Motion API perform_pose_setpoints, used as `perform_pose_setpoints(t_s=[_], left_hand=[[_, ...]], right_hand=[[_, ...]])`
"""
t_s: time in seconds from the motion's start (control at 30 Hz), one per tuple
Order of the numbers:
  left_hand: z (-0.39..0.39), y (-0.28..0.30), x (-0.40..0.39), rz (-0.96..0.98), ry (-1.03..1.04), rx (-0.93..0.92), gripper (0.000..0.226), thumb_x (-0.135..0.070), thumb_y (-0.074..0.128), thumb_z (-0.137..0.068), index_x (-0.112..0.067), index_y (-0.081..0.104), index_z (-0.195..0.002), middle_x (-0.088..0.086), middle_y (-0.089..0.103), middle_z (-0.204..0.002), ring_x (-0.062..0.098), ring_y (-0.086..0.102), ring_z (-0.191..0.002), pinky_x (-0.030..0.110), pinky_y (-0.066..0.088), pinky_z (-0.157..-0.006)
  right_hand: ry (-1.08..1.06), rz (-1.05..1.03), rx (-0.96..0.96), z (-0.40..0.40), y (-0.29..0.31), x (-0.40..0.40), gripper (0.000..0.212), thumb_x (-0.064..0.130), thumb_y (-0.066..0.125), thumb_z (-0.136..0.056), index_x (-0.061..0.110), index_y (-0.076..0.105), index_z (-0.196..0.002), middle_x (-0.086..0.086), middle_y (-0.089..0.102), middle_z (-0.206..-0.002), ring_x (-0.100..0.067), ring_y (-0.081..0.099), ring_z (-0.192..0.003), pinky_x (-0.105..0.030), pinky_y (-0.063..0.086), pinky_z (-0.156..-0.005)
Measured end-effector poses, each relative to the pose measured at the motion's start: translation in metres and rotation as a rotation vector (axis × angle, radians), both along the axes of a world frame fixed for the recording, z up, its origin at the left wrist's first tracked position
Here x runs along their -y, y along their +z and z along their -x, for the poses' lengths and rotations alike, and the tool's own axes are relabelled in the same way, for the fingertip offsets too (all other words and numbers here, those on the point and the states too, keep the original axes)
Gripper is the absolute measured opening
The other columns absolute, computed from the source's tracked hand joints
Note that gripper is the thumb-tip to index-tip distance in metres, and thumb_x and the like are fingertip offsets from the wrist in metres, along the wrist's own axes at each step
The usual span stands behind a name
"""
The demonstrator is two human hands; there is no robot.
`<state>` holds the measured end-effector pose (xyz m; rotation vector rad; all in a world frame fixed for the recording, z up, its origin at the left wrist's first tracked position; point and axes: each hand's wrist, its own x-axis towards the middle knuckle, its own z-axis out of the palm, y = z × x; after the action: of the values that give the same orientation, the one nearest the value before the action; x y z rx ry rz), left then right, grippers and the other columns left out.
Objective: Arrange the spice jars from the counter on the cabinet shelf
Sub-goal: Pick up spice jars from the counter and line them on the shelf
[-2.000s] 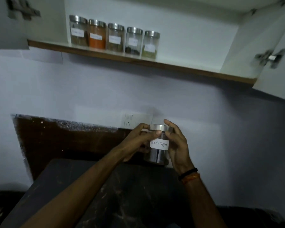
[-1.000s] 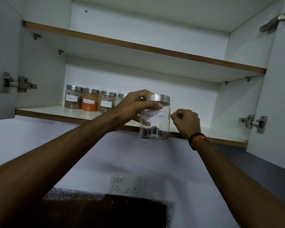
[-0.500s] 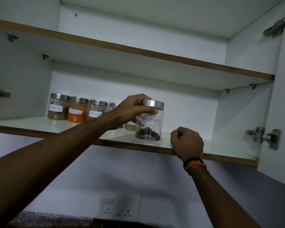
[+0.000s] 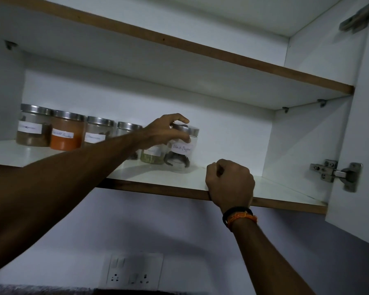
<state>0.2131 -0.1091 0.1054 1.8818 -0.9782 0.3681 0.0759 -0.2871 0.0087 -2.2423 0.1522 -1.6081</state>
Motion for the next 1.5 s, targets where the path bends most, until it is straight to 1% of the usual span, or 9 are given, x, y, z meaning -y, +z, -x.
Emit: perform_pose_setpoints(t_s=[0.23, 0.3, 0.4, 0.6, 0.73, 1.03, 1.3, 1.4, 1.5], left_hand=[[-0.027, -0.002, 0.015, -0.096, 0.022, 0.018, 0.058, -0.034, 0.081, -0.07, -0.035, 0.056, -0.122, -0.003, 0.058, -0.131, 0.018, 0.063, -0.104, 0.022, 0.059, -0.066], [-0.035, -0.004, 0.016, -0.106, 0.035, 0.02, 0.055, -0.028, 0.081, -0.076, -0.032, 0.056, -0.125, 0.0, 0.058, -0.133, 0.023, 0.063, -0.109, 0.027, 0.059, -0.074], [-0.042, -0.007, 0.02, -0.125, 0.036, 0.052, 0.053, -0.022, 0.077, -0.082, -0.028, 0.055, -0.13, 0.0, 0.057, -0.134, 0.024, 0.062, -0.11, 0.025, 0.056, -0.072], [-0.048, -0.008, 0.028, -0.228, 0.196, 0.346, 0.052, -0.029, 0.075, -0.085, -0.019, 0.057, -0.133, 0.006, 0.054, -0.125, 0.02, 0.055, -0.107, 0.019, 0.046, -0.072], [-0.049, -0.009, 0.024, -0.296, 0.267, 0.462, 0.045, -0.028, 0.074, -0.086, -0.014, 0.061, -0.127, 0.01, 0.057, -0.122, 0.02, 0.052, -0.103, 0.031, 0.045, -0.081], [-0.042, -0.006, 0.028, -0.507, 0.387, 0.648, 0.05, -0.036, 0.069, -0.09, -0.01, 0.059, -0.132, 0.01, 0.066, -0.124, 0.026, 0.057, -0.111, 0.039, 0.043, -0.098], [-0.04, -0.008, 0.024, -0.416, 0.407, 0.624, 0.07, -0.042, 0.077, -0.083, -0.014, 0.05, -0.141, 0.01, 0.052, -0.145, 0.03, 0.045, -0.132, 0.041, 0.034, -0.108], [-0.036, -0.009, 0.023, -0.293, 0.379, 0.598, 0.065, -0.038, 0.076, -0.084, -0.014, 0.052, -0.14, 0.009, 0.051, -0.145, 0.03, 0.042, -0.133, 0.038, 0.035, -0.106], [-0.029, -0.009, 0.021, -0.144, 0.401, 0.583, 0.055, -0.027, 0.072, -0.088, -0.013, 0.054, -0.137, 0.009, 0.051, -0.143, 0.029, 0.04, -0.133, 0.035, 0.035, -0.104]], right_hand=[[0.024, 0.026, 0.043, -0.003, -0.002, 0.003, 0.032, 0.027, 0.056, -0.087, 0.014, 0.058, -0.057, 0.0, 0.055, -0.05, -0.016, 0.051, -0.047, -0.022, 0.044, -0.053], [0.029, 0.034, 0.055, -0.003, -0.003, 0.002, 0.033, 0.029, 0.052, -0.086, 0.014, 0.058, -0.057, 0.0, 0.055, -0.05, -0.015, 0.05, -0.046, -0.021, 0.043, -0.053], [0.03, 0.032, 0.074, -0.004, -0.002, 0.002, 0.033, 0.032, 0.048, -0.083, 0.015, 0.057, -0.056, 0.0, 0.054, -0.049, -0.015, 0.049, -0.045, -0.021, 0.042, -0.053], [0.034, 0.037, 0.082, -0.004, -0.003, 0.003, 0.032, 0.03, 0.05, -0.084, 0.015, 0.057, -0.057, 0.0, 0.054, -0.049, -0.015, 0.049, -0.046, -0.022, 0.044, -0.054], [0.028, 0.043, 0.08, -0.004, -0.003, 0.003, 0.033, 0.029, 0.05, -0.085, 0.013, 0.058, -0.057, -0.001, 0.055, -0.05, -0.016, 0.05, -0.046, -0.025, 0.047, -0.055], [0.008, 0.053, 0.064, -0.005, -0.004, 0.005, 0.032, 0.026, 0.055, -0.087, 0.013, 0.057, -0.057, -0.001, 0.054, -0.05, -0.016, 0.05, -0.047, -0.024, 0.047, -0.057], [0.005, 0.053, 0.076, -0.008, -0.004, 0.006, 0.033, 0.03, 0.047, -0.083, 0.014, 0.055, -0.055, 0.0, 0.052, -0.049, -0.014, 0.045, -0.045, -0.02, 0.037, -0.052], [-0.003, 0.055, 0.082, -0.008, -0.005, 0.006, 0.033, 0.03, 0.047, -0.082, 0.014, 0.054, -0.054, 0.0, 0.051, -0.047, -0.015, 0.044, -0.044, -0.019, 0.033, -0.05], [0.002, 0.052, 0.066, -0.007, -0.004, 0.005, 0.033, 0.03, 0.047, -0.082, 0.013, 0.056, -0.055, -0.001, 0.053, -0.048, -0.018, 0.05, -0.046, -0.023, 0.041, -0.052]])
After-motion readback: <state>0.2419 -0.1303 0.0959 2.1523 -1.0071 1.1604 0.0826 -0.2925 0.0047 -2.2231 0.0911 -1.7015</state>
